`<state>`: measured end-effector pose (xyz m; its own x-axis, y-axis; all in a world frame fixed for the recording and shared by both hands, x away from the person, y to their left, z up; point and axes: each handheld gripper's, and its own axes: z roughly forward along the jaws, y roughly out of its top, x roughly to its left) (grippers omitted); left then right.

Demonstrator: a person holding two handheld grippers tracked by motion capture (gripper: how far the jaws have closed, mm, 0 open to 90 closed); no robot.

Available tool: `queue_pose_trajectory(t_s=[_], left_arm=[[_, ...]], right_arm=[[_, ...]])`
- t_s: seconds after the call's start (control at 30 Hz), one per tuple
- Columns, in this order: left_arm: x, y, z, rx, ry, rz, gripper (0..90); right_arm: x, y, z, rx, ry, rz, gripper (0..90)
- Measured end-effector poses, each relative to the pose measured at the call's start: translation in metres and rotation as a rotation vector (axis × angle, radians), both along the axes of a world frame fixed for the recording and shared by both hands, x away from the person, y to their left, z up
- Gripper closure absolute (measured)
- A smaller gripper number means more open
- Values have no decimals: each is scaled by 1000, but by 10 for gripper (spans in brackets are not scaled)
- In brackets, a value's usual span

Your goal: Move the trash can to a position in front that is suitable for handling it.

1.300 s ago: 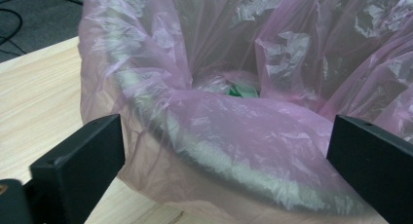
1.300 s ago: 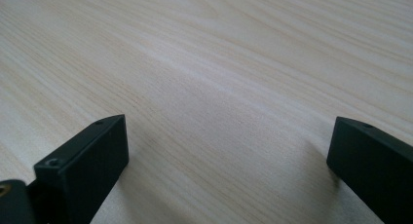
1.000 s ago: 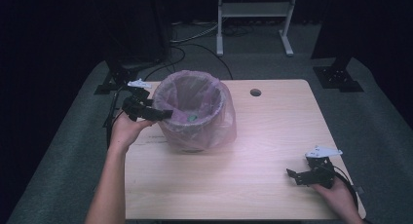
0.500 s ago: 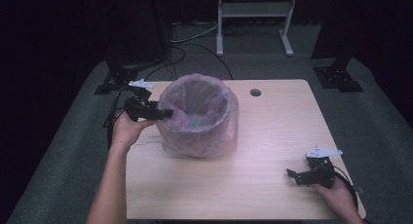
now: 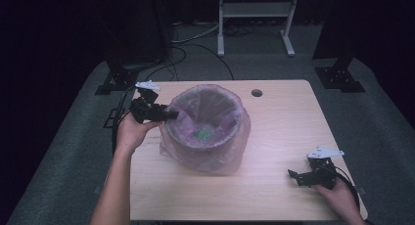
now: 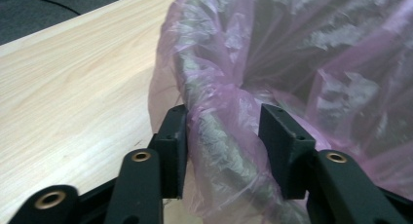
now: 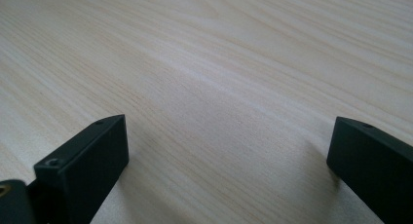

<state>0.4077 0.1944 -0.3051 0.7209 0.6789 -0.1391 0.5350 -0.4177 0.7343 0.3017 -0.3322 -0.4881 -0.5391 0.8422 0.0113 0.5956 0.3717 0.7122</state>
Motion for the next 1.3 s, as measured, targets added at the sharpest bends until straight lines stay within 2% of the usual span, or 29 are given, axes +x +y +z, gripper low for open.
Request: queue_pose_trajectory(t_s=[0.27, 0.4, 0.67, 0.9, 1.3], left_arm=[[-4, -12, 0, -11, 12, -46, 652], [-7, -21, 0, -16, 29, -88, 692], [-12, -40, 0, -20, 33, -157, 764], [-16, -56, -2, -40, 35, -206, 777], [-15, -83, -2, -35, 33, -264, 779]], right_arm=[[0, 0, 0, 0, 0, -1, 4], [0, 0, 0, 0, 0, 0, 3], [0, 0, 0, -1, 0, 0, 4], [0, 0, 0, -1, 0, 0, 4], [-1, 0, 0, -1, -1, -3, 4]])
